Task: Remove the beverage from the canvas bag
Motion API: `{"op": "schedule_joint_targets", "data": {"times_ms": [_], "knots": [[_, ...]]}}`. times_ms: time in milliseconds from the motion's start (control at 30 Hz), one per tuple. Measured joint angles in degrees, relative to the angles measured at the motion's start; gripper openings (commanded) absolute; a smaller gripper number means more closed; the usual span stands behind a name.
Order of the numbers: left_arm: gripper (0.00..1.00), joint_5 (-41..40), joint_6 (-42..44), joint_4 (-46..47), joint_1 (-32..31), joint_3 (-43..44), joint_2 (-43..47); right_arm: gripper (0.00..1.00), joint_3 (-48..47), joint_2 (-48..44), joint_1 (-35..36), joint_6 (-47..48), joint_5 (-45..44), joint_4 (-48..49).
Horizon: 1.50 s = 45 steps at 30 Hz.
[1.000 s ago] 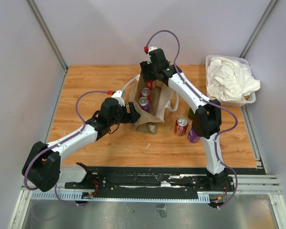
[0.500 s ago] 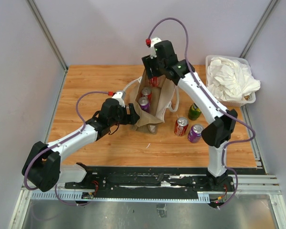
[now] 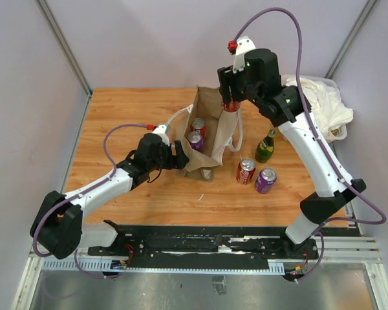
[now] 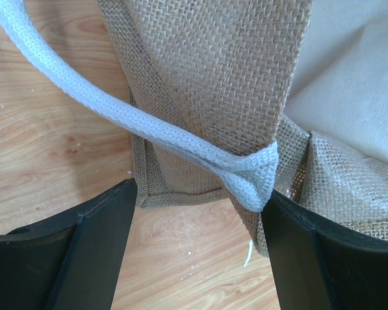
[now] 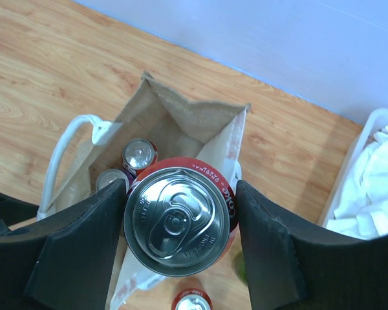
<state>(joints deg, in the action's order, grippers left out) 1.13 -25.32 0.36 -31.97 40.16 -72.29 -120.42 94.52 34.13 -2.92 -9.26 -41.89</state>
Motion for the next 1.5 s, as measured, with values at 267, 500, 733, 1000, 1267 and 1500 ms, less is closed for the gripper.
{"op": "schedule_joint_targets", "data": {"times_ms": [267, 500, 733, 1000, 1267, 1500], "knots": [[0.81, 0.0, 0.0, 0.0, 0.0, 0.0, -0.1, 0.01, 13.2, -7.8, 0.0, -0.7, -4.1, -0.9], [0.81, 0.0, 0.0, 0.0, 0.0, 0.0, -0.1, 0.01, 26.0, -15.0, 0.0, -2.7, -6.5, -1.0], [0.81, 0.0, 0.0, 0.0, 0.0, 0.0, -0.1, 0.01, 32.8, -16.6, -1.8, -4.4, -5.8, 1.5], [0.81, 0.0, 0.0, 0.0, 0.0, 0.0, -0.1, 0.01, 38.9, -15.7, -7.7, -6.1, -1.6, 6.7], [0.81, 0.0, 0.0, 0.0, 0.0, 0.0, -0.1, 0.01, 41.8, -12.2, -11.4, -7.2, 3.8, 12.0], [0.81, -0.1, 0.0, 0.0, 0.0, 0.0, -0.1, 0.01, 45.4, -8.8, -11.8, -7.2, 6.1, 16.6]]}}
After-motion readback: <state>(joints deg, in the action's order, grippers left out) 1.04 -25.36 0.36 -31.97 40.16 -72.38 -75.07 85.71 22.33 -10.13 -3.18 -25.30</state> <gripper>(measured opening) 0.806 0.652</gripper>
